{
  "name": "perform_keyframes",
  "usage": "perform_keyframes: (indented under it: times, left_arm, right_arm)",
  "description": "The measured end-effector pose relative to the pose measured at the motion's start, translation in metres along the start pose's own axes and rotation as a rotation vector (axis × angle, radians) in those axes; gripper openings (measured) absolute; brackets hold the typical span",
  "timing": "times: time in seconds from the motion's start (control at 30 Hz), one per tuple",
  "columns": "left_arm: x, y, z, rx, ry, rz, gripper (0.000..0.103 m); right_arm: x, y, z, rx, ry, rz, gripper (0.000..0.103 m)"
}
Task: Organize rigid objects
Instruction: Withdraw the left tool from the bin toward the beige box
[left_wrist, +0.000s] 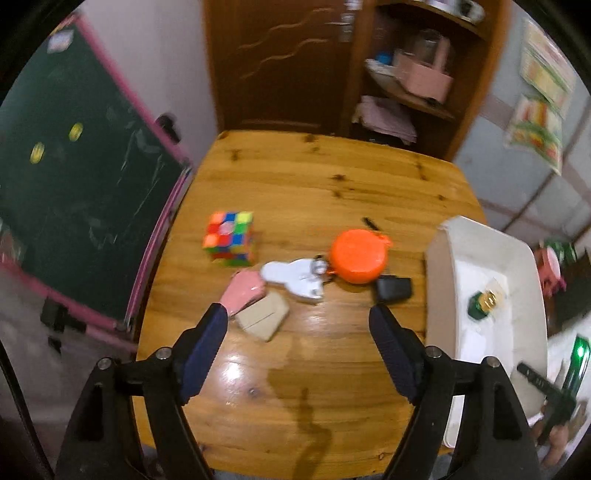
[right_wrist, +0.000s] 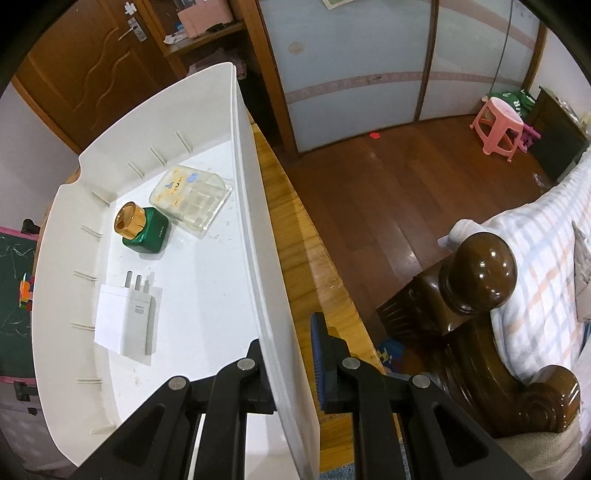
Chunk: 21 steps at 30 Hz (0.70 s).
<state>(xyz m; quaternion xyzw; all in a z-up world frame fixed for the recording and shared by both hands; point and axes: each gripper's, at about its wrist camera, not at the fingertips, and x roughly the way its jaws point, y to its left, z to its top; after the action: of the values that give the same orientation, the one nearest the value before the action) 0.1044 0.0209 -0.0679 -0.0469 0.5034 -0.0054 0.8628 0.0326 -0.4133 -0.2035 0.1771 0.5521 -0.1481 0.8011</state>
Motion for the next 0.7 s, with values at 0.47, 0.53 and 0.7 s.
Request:
perform_keyframes:
  times: [0.47,0.53,0.7]
  left_arm:
    - [0.098,0.053,-0.011,-0.358,0.187,0.063,0.082]
    - [0.118,0.056,-0.013,-0.397,0.239,0.07,0.082]
    - [0.143,0.057,-0.018,-0.465,0.295,0.066,0.082]
  right_arm:
    - [0.0,0.0,0.0,-0.015,-0.003,-0.015,0.014]
    - [-0.001,0.0,-0.001,-0.017,-0.004,-0.014,0.014]
    - [0.0,0.001,-0.001,-0.017,-0.005,-0.01,0.014]
